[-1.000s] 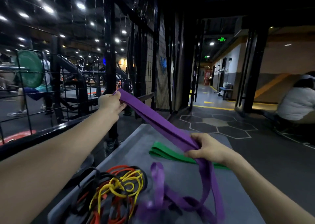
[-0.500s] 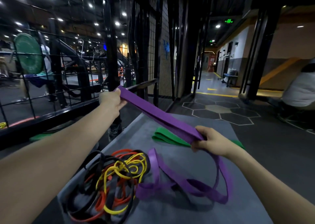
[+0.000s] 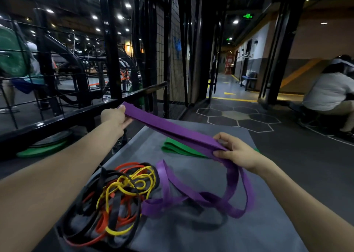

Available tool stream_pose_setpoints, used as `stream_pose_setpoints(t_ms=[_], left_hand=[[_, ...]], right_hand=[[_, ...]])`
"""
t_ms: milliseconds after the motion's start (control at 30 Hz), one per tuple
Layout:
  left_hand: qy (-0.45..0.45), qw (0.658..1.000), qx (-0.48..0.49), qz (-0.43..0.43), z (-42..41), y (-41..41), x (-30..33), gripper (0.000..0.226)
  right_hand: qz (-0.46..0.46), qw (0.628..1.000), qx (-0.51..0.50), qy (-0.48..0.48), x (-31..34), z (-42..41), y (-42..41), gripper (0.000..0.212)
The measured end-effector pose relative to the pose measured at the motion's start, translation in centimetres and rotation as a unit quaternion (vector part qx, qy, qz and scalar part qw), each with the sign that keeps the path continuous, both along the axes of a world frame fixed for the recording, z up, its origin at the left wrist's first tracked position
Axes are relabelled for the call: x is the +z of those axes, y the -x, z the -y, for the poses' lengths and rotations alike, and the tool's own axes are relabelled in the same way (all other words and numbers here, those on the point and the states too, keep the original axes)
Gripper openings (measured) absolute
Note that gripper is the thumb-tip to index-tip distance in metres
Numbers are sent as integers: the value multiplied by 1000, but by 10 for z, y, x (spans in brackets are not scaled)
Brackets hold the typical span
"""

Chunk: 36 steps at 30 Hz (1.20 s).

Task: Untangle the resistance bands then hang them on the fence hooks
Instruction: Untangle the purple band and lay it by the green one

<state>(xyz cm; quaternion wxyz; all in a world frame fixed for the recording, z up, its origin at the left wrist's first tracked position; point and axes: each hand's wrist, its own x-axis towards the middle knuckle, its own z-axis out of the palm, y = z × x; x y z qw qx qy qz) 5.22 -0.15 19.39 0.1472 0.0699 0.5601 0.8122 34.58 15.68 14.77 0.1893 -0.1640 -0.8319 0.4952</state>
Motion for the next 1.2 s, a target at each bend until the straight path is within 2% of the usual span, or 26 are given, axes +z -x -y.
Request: stream_pose_setpoints(t_ms=[133, 233, 300, 367, 467, 600, 667, 733, 800, 833, 867, 900, 933, 1000, 1033, 1100, 1133, 1200], left_hand=[[12, 1000, 0, 6, -3, -2, -8, 31], [23, 1000, -1, 13, -5, -3, -11, 30], [26, 1000, 4, 17, -6, -3, -12, 27], [29, 999, 10, 22, -6, -2, -14, 22], [30, 999, 7, 35, -5, -3, -17, 25], [24, 998, 17, 62, -1, -5, -26, 27], [44, 996, 0, 72, -1, -7, -38, 24], [105, 991, -46, 69, -1, -9, -55, 27], [244, 966, -82, 9, -4, -11, -67, 26], [352, 931, -81, -57, -6, -12, -68, 35], [455, 876, -69, -147, -9, -18, -64, 44], [480, 844, -67, -230, -13, -32, -54, 50], [447, 839, -98, -293, -19, -47, -44, 51], [306, 850, -235, -358, -33, -86, -24, 57], [270, 832, -312, -371, -38, -106, -15, 64], [267, 780, -404, -398, -49, -133, -9, 69], [273, 765, -416, -409, -52, -142, -7, 63], [270, 755, -403, -442, -59, -151, -2, 33]], right_hand=[[1, 999, -15, -43, -1, 0, -5, 24], [14, 996, -20, -81, -5, 0, -6, 21], [33, 991, -31, -129, -7, -1, -6, 32], [79, 971, -57, -218, -12, -4, -2, 45], [129, 936, -97, -313, -23, -12, 3, 33], [165, 924, -158, -307, -37, -20, -1, 4], [144, 929, -186, -285, -40, -20, -2, 8], [119, 930, -209, -279, -36, -19, -1, 9], [110, 927, -210, -291, -27, -17, 0, 8], [109, 926, -208, -296, -21, -16, 1, 8], [108, 925, -204, -302, -16, -14, 2, 9], [107, 924, -196, -311, -11, -12, 4, 10], [107, 922, -184, -325, -6, -9, 6, 10], [97, 918, -161, -349, 4, -2, 14, 7], [85, 917, -156, -358, 10, 1, 17, 7], [60, 913, -155, -372, 24, 3, 22, 9], [49, 912, -155, -376, 31, 3, 22, 9], [29, 913, -154, -377, 46, 2, 17, 9]])
